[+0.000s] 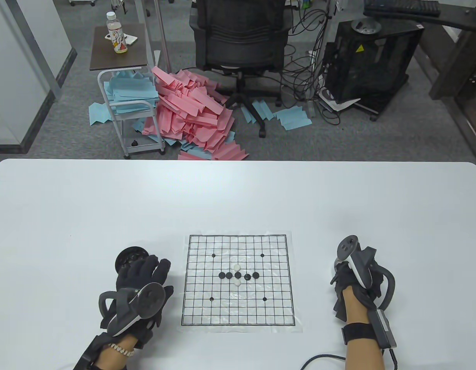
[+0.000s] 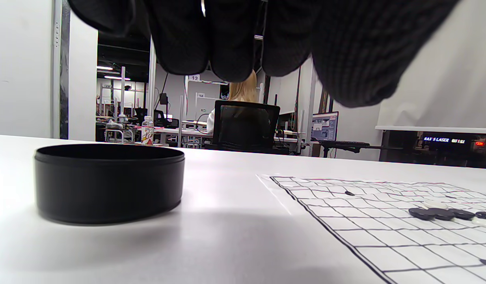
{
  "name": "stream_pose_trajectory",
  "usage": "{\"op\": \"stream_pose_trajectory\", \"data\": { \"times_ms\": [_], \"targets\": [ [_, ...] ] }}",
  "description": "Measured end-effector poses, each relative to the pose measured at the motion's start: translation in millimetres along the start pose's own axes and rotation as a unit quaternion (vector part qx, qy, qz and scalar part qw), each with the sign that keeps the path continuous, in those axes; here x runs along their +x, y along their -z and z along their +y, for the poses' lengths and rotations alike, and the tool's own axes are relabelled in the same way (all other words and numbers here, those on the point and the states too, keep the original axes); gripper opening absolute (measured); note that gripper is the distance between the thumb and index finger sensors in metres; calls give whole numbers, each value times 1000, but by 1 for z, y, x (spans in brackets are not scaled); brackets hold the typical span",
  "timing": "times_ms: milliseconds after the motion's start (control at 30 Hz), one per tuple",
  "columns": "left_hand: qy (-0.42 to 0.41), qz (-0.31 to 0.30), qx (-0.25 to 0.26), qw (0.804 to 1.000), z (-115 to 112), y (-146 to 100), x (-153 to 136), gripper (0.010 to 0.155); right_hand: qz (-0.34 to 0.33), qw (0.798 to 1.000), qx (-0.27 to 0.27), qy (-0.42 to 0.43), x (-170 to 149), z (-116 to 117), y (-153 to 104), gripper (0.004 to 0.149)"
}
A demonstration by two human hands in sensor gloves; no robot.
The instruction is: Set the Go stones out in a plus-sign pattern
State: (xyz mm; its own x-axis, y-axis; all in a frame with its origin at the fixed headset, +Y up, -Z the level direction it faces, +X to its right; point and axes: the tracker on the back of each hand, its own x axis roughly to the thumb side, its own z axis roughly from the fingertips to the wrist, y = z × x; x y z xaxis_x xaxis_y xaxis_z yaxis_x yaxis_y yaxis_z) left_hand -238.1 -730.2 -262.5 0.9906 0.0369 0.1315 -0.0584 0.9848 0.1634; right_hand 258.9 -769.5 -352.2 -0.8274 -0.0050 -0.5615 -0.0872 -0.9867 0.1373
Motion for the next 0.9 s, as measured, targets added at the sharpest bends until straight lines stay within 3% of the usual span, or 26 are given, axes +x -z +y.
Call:
{"op": "stream_pose_trajectory", "data": {
  "times_ms": [133, 233, 567, 700, 800, 900],
  "targets": [
    [-1, 0, 1, 1000, 0, 0, 0, 72, -2, 1000, -7, -10, 0, -1, -1, 37],
    [-2, 0, 1, 1000, 0, 0, 0, 72, 5, 999, -41, 1, -2, -4, -4, 37],
    [-6, 1, 4, 1000, 0, 0, -1, 72, -20, 996, -84, 11, 8, -34, -20, 37],
    [-7, 0, 5, 1000, 0, 0, -2, 72, -65, 992, -102, 31, 29, -46, -38, 37],
    [-7, -1, 6, 1000, 0, 0, -2, 72, -121, 986, -80, 84, 54, -49, -55, 38],
    [-8, -1, 6, 1000, 0, 0, -2, 72, -178, 977, -86, 83, 88, -48, -81, 38]
  ]
}}
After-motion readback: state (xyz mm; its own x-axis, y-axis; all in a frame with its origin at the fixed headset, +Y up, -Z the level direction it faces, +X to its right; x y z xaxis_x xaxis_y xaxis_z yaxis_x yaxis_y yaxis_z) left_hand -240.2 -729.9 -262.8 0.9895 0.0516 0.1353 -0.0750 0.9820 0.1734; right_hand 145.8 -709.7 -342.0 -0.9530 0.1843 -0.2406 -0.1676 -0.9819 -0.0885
